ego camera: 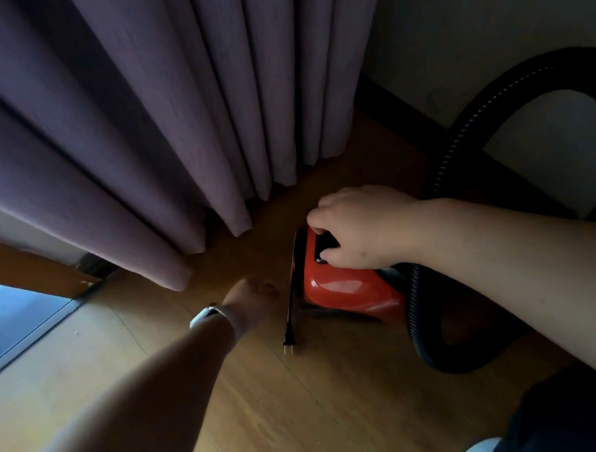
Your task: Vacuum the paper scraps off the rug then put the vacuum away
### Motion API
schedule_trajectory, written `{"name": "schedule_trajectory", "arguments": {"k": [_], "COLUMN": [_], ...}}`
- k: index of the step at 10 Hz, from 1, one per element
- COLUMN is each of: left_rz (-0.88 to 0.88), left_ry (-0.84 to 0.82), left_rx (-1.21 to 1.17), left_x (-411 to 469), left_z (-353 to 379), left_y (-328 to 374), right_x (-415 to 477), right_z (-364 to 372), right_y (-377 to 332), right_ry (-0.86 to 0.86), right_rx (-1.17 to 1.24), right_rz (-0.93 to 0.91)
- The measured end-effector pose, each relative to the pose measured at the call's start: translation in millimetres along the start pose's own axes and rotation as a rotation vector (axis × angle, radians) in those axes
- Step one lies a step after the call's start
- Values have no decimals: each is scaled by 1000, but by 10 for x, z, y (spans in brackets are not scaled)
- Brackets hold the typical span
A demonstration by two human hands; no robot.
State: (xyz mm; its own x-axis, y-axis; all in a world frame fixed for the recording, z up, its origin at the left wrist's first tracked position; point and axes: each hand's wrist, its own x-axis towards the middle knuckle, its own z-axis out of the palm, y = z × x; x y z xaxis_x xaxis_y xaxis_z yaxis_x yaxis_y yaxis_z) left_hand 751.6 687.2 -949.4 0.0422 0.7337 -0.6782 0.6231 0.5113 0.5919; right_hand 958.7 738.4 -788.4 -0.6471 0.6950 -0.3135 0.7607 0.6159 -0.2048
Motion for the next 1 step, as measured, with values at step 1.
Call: {"name": "schedule_trajectory", "arguments": {"k": [1], "left_rz": [155], "left_ry": [56], "left_rx": [161], "left_x": [-30], "left_z": [-282], "left_y": [246], "right_x": [14], "right_z": [-15], "right_y": [-13], "right_ry": [30], "right_rx": [-3], "right_rz": [-15]}}
